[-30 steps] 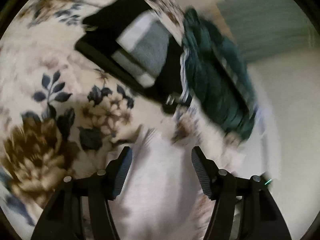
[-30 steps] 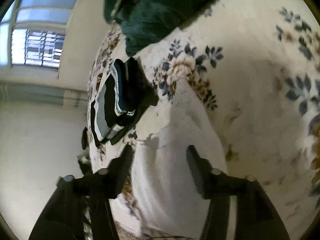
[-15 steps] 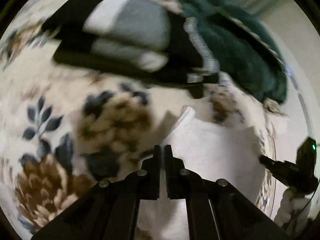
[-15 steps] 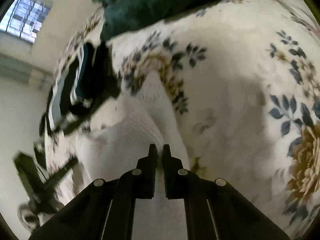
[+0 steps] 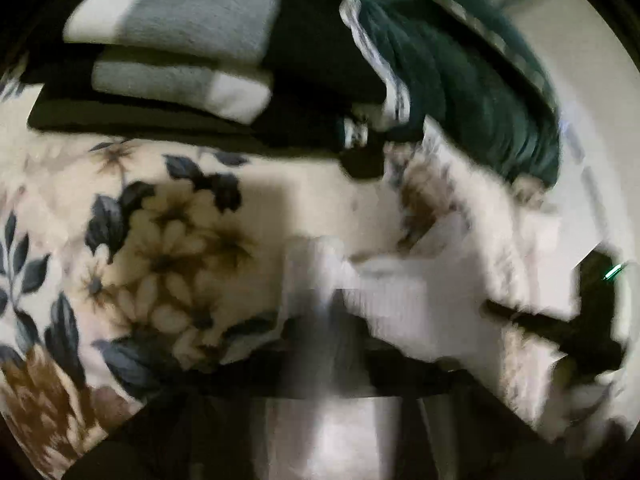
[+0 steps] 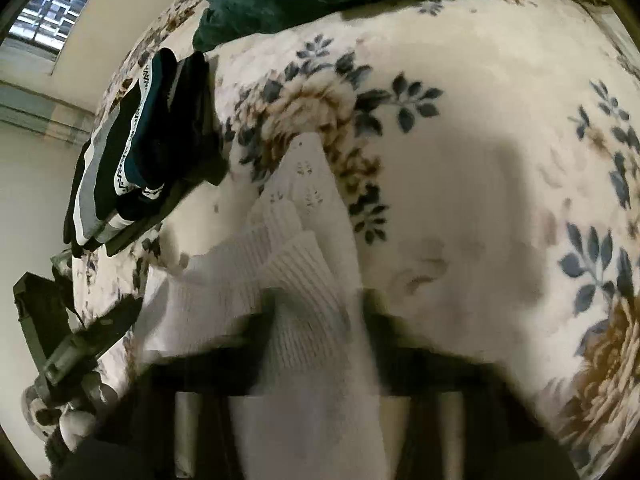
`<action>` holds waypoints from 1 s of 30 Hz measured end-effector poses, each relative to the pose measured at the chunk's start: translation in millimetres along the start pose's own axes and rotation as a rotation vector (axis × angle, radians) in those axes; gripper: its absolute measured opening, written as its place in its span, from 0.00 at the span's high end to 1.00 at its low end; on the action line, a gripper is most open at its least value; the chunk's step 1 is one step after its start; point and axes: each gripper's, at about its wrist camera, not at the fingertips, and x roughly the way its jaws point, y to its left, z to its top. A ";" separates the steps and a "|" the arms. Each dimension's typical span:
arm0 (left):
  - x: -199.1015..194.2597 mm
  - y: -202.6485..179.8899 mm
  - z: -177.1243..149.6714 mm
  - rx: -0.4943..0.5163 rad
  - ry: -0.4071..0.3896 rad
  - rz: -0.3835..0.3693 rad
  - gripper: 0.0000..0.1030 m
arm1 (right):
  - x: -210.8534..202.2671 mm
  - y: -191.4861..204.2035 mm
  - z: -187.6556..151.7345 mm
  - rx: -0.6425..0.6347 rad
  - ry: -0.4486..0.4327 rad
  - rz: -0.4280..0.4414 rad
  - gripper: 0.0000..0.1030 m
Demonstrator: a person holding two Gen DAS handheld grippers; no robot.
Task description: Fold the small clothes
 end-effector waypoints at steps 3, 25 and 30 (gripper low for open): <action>-28.0 5.7 -3.9 -0.007 -0.094 0.036 0.96 | -14.2 9.2 -1.8 -0.019 -0.054 0.009 0.93; -52.3 5.0 -174.5 -0.134 -0.011 0.062 0.86 | 4.1 -46.4 -133.9 0.059 0.353 0.058 0.59; -56.3 26.9 -170.5 -0.192 -0.029 0.117 0.94 | -7.8 -54.2 -143.4 0.107 0.234 -0.004 0.92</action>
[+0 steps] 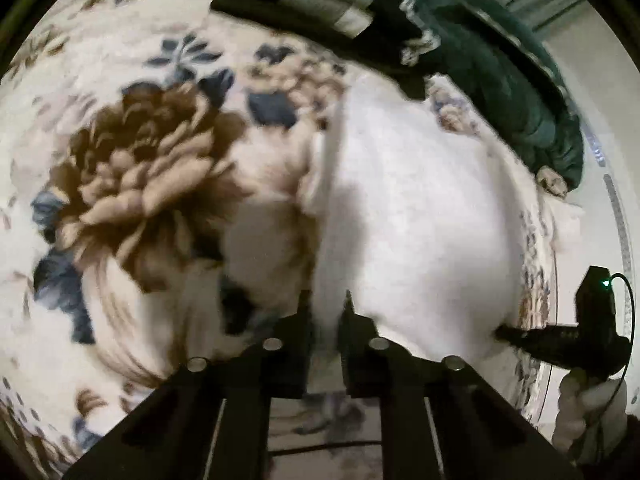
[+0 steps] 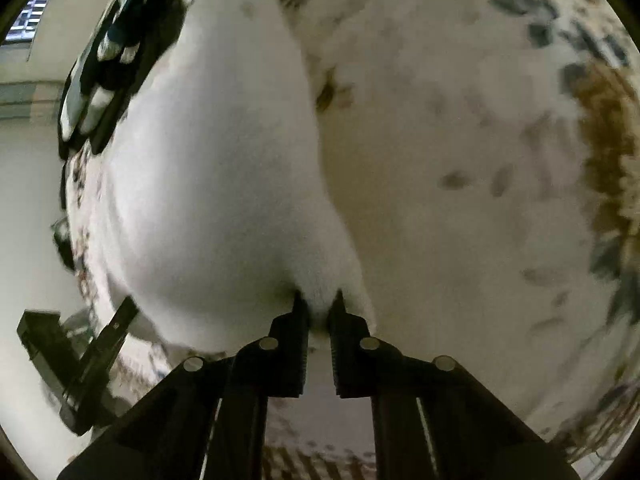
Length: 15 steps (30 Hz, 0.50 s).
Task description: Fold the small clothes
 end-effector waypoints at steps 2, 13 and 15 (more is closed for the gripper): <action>4.7 15.3 1.7 -0.045 0.040 -0.035 0.92 | 4.3 -13.6 4.9 0.044 0.015 -0.017 0.92; 41.5 35.7 65.3 -0.245 0.033 -0.395 0.20 | 5.7 -28.9 63.2 0.002 0.021 0.342 0.12; 71.5 22.6 74.9 -0.240 0.093 -0.435 0.20 | 27.9 -29.6 78.6 -0.009 0.062 0.383 0.12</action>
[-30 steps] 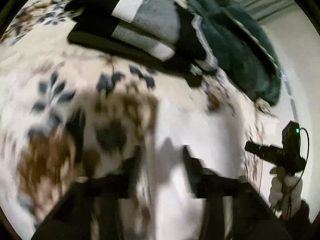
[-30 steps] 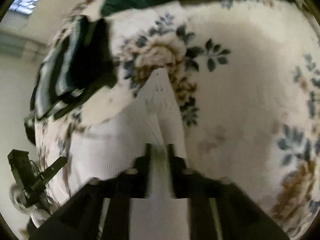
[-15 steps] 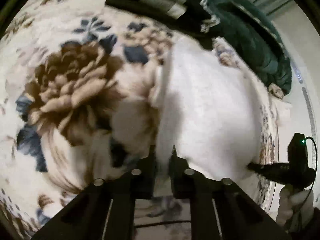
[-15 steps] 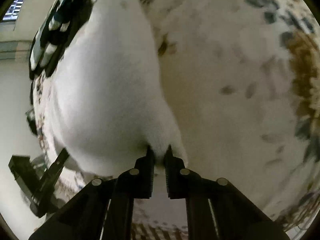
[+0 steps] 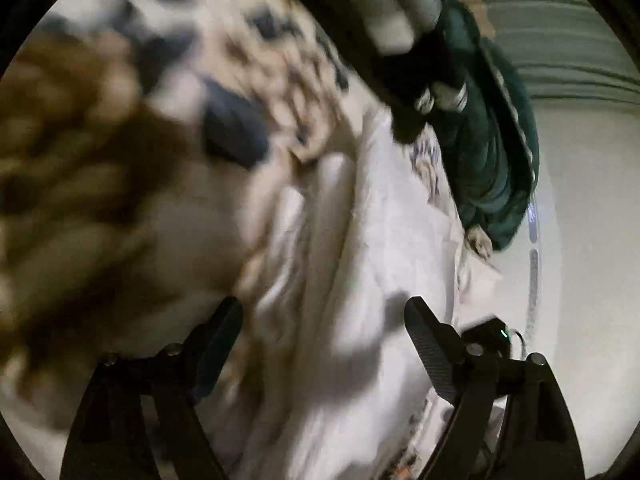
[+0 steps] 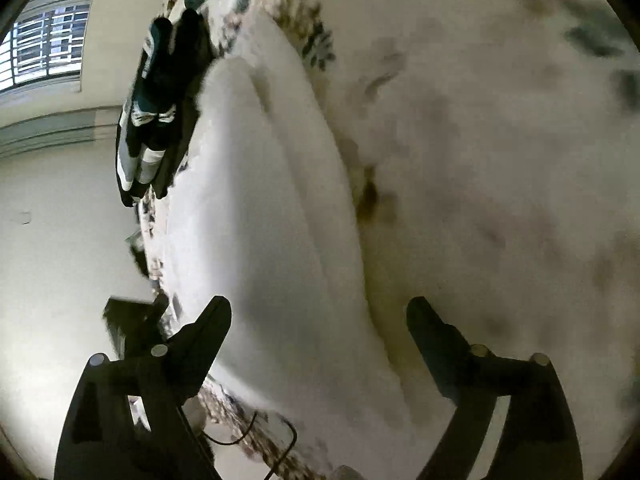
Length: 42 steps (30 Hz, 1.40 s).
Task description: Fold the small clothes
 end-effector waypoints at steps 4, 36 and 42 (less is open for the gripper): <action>26.6 -19.5 9.1 0.052 0.028 0.034 0.20 | 37.4 -1.9 16.0 -0.021 0.096 0.103 0.09; -118.1 -156.6 296.7 0.214 -0.258 0.099 0.67 | 40.1 328.2 207.7 -0.243 -0.123 0.182 0.65; -91.4 -104.4 348.2 0.133 -0.184 0.158 0.56 | 110.1 322.9 261.4 -0.194 -0.117 0.031 0.53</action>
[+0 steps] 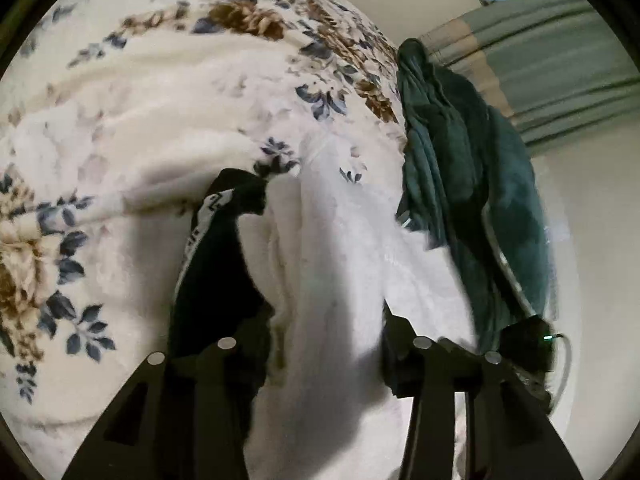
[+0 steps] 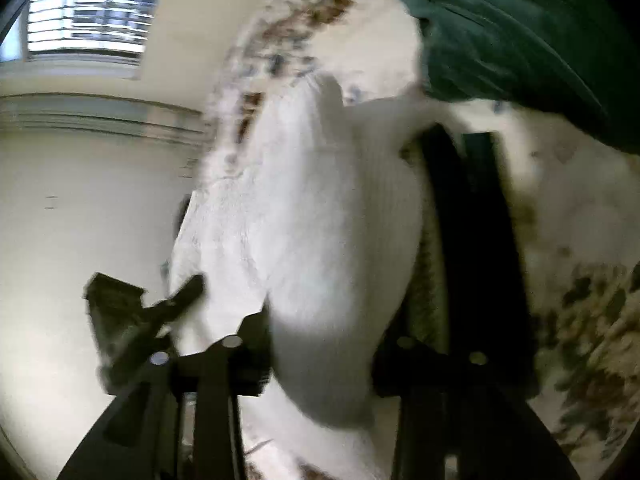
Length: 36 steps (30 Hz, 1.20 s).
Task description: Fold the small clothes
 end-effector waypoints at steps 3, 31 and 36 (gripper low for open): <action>-26.6 3.7 -17.0 0.033 -0.049 -0.018 0.56 | -12.9 -17.2 -3.0 0.069 -0.005 0.017 0.47; -72.7 -86.8 -138.0 0.366 -0.270 0.565 0.11 | -81.1 77.7 -139.8 -0.356 -0.247 -0.704 0.00; -88.7 -109.1 -160.0 0.410 -0.287 0.632 0.07 | -106.8 101.9 -162.8 -0.412 -0.348 -0.859 0.00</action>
